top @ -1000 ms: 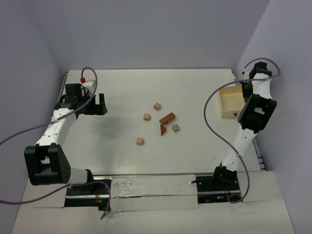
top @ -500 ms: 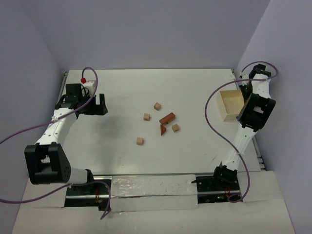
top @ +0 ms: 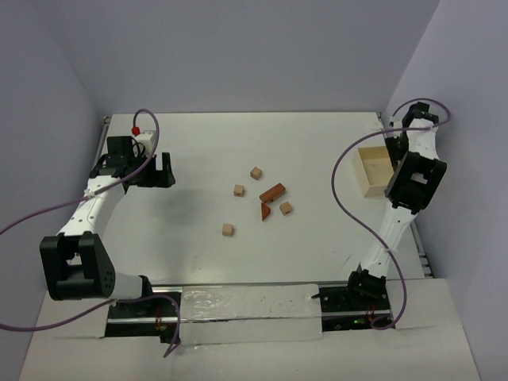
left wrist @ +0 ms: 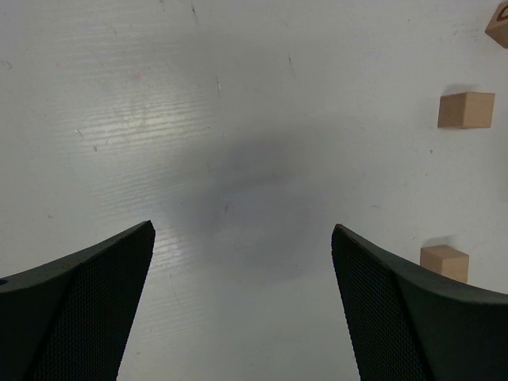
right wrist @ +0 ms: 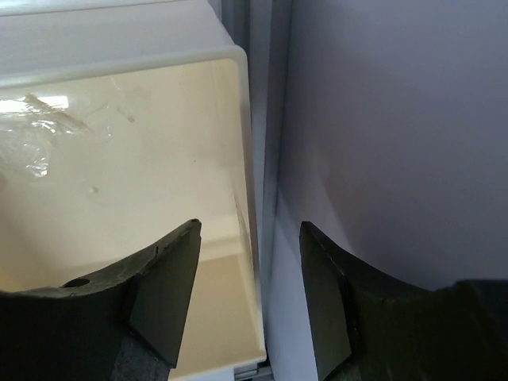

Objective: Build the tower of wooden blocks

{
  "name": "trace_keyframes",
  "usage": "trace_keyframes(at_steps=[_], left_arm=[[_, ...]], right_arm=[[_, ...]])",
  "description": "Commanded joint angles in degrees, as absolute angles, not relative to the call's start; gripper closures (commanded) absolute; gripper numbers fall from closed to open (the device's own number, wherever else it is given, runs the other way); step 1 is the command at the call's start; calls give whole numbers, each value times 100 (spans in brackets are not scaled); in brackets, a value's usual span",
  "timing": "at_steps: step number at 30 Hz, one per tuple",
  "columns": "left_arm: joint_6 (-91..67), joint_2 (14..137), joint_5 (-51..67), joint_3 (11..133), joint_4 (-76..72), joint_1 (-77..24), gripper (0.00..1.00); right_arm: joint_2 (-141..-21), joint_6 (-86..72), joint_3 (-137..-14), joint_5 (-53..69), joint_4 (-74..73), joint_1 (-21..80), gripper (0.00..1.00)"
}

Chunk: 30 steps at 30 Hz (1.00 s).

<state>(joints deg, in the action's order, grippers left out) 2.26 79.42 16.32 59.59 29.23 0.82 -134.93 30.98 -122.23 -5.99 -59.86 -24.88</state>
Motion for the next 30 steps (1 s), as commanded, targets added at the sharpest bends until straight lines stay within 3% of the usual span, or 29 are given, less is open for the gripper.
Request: trace_keyframes(at_steps=[1, 9, 11, 18, 21, 26, 30], left_arm=[[325, 7866, 1696, 6157, 2777, 57, 1], [259, 7861, 1693, 6247, 2741, 58, 1], [222, 7866, 1736, 6306, 2725, 60, 1], [202, 7756, 1898, 6429, 2680, -29, 1], [289, 7665, 1725, 6416, 2637, -444, 1], [502, 7684, 1308, 6413, 2748, -925, 1], [545, 7734, 1237, 6425, 2812, -1100, 1]], right_arm=[[-12644, 3037, -12545, -965, -5857, -2377, 39], [-11405, 3098, -12352, -964, -5788, -1847, 38], [-11135, 2968, -12417, -786, -5884, -1591, 33], [-10101, 2315, -11718, -263, -5725, -81, 31], [-9586, 2317, -10753, 247, -5009, 913, 27], [-9170, 4458, -9452, 332, -5084, 2188, 33], [-9535, 5863, -9509, 292, -5923, 2541, 35]])
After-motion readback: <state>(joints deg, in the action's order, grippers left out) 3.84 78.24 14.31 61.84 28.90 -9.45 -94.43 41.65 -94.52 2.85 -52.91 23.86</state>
